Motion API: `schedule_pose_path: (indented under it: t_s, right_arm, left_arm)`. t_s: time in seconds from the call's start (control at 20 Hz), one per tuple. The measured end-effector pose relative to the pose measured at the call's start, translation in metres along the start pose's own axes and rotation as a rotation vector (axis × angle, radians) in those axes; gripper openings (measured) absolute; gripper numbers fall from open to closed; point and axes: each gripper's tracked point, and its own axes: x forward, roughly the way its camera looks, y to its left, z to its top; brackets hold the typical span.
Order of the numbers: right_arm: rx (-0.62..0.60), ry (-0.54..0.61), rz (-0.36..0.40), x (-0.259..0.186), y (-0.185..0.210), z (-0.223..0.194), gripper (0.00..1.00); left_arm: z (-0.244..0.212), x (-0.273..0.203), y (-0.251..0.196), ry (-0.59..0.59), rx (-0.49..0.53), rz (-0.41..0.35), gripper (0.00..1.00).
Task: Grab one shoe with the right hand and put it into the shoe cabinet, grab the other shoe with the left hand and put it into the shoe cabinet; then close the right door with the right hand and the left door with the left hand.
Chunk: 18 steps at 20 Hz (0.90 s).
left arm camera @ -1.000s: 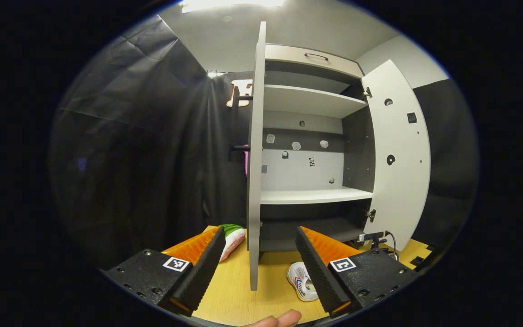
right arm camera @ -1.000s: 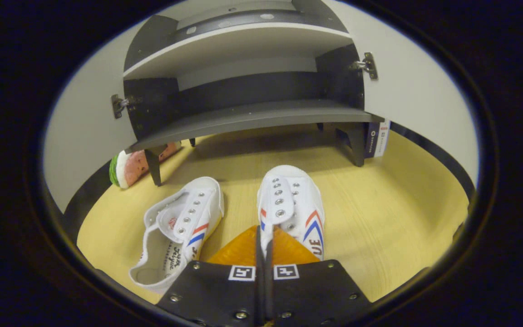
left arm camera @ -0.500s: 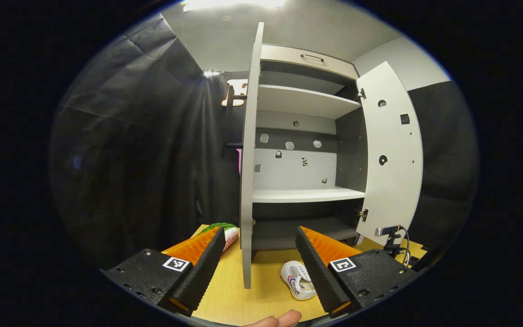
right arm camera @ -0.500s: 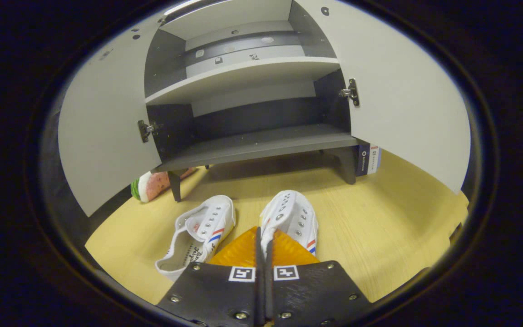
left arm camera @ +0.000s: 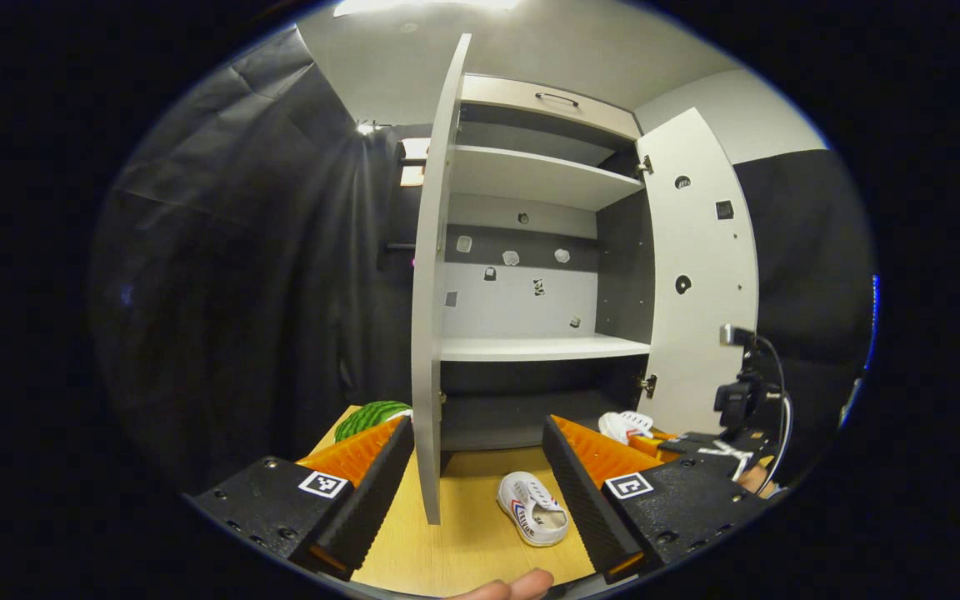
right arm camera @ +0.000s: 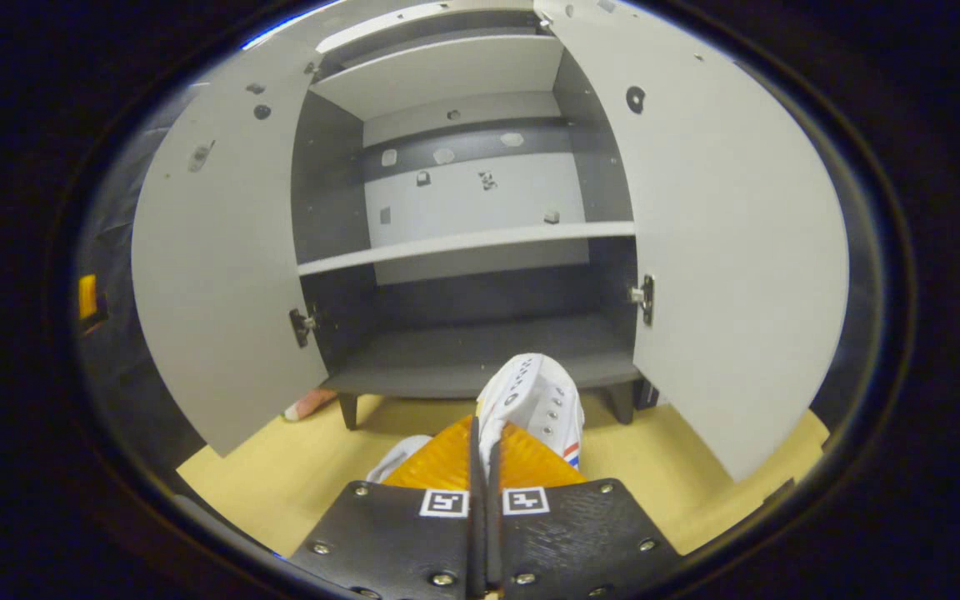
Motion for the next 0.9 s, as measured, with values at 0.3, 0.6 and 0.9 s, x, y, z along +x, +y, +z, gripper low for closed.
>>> schedule_pose_path:
  t_s: [0.3, 0.6, 0.9]
  right_arm:
    - [-0.059, -0.123, 0.030, 0.007, 0.013, 0.132, 0.01]
    - [-0.102, -0.169, 0.054, 0.060, 0.028, 0.233, 0.01]
    - [-0.227, -0.169, 0.047, 0.169, 0.029, 0.281, 0.01]
  left_arm:
    - [0.006, 0.012, 0.005, -0.029, 0.005, 0.047, 0.96]
    - [0.006, 0.023, -0.008, -0.039, 0.008, 0.040, 0.96]
    - [0.000, 0.031, -0.004, -0.026, 0.021, 0.070, 0.96]
